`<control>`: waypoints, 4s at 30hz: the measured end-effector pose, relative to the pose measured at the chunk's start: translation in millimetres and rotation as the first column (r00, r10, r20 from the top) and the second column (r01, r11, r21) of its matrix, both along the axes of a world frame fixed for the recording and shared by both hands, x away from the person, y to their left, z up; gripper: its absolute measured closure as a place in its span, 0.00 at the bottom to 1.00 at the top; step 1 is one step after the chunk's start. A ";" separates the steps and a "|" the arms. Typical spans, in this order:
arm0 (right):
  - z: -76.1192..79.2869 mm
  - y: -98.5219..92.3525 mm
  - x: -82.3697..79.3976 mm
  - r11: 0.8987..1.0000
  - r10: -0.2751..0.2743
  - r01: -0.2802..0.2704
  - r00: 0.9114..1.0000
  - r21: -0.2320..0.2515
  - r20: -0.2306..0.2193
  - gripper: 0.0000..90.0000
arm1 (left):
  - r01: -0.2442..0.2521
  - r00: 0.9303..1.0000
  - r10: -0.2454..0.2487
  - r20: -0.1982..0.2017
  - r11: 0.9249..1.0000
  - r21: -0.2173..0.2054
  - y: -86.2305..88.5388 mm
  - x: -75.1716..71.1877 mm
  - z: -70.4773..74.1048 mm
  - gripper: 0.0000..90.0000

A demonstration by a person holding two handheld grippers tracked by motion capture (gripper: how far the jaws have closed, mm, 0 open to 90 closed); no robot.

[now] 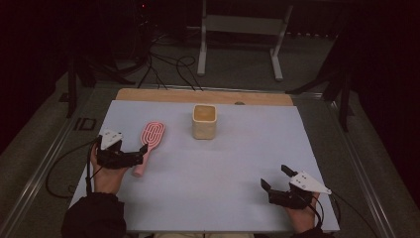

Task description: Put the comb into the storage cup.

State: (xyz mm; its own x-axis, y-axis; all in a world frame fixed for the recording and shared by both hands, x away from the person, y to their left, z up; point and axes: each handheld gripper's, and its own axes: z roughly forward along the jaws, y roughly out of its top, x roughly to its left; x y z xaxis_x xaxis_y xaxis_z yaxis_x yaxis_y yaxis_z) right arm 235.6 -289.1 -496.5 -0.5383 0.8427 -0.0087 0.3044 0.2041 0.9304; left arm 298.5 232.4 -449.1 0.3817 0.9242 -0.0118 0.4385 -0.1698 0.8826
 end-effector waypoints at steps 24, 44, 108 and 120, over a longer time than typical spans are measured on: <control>4.1 8.3 4.8 0.999 0.051 -0.051 0.998 -0.006 0.034 0.11 | 0.025 1.000 -0.025 0.006 1.000 -0.001 20.0 -73.6 -40.9 0.00; -1.2 11.1 7.8 0.998 0.061 -0.061 0.998 -0.011 0.013 0.11 | -0.004 0.998 0.005 -0.058 1.000 0.019 6.6 -48.8 -15.8 0.00; -2.2 7.6 3.2 0.999 0.031 -0.031 1.000 -0.012 -0.003 0.11 | -0.023 0.859 0.156 -0.488 0.963 0.267 -34.5 93.9 -25.5 0.05; -2.4 7.8 3.5 0.999 0.031 -0.031 1.000 -0.015 -0.004 0.11 | 0.007 0.815 0.154 -0.558 0.961 0.277 -36.1 102.9 -36.4 0.06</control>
State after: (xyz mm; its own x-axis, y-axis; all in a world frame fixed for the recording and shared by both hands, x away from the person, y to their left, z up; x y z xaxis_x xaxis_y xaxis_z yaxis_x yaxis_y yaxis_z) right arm 239.1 -281.2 -498.9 -0.5644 0.8253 -0.0192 0.3009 0.2273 0.9262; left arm 401.4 196.3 -485.5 0.3112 0.9498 0.0332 0.8674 -0.2981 0.3985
